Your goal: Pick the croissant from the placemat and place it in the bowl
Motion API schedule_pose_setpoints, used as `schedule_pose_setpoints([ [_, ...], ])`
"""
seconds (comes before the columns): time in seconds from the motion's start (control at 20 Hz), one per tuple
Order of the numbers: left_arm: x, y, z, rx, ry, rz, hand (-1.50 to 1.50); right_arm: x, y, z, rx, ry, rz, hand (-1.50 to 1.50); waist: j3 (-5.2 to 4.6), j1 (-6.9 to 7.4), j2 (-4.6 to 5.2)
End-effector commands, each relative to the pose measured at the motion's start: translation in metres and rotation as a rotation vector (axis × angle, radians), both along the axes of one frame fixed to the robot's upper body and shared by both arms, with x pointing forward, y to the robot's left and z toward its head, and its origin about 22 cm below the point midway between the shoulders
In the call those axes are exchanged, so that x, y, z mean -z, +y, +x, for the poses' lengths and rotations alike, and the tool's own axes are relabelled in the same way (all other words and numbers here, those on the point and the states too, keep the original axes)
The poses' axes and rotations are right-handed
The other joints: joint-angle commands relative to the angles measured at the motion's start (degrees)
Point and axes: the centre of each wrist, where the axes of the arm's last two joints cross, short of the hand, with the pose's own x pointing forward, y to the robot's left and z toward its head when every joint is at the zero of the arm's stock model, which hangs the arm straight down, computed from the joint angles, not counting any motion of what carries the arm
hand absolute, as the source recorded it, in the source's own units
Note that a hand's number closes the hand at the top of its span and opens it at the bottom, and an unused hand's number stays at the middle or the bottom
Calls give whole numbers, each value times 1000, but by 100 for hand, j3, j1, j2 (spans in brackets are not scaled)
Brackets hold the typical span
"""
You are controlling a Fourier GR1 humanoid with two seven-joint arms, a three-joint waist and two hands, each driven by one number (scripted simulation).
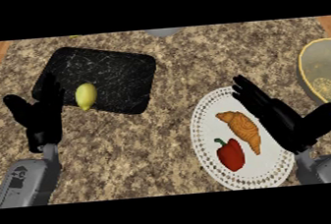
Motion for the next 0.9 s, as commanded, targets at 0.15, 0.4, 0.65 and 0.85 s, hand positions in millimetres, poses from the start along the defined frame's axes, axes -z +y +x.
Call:
schedule_pose_setpoints([
  [0.15, -9, -32, 5, 193, -92, 80, 0, 4, 14, -10, -380, -111, -358, 150, -78, -34, -145],
  [0.4, 7, -47, -16, 299, -100, 65, 0, -12, -7, -2, -81, -555, -547, -150, -48, -240, -230],
  [0.65, 4, -38, -20, 344, -129, 65, 0, 51, -6, -53, -74, -669, -214, -150, -60, -172, -146],
  [0.85, 5, -46, -22, 342, -138, 74, 0, 33, -33, -54, -40, -805, -246, -150, -74, -145, -141],
])
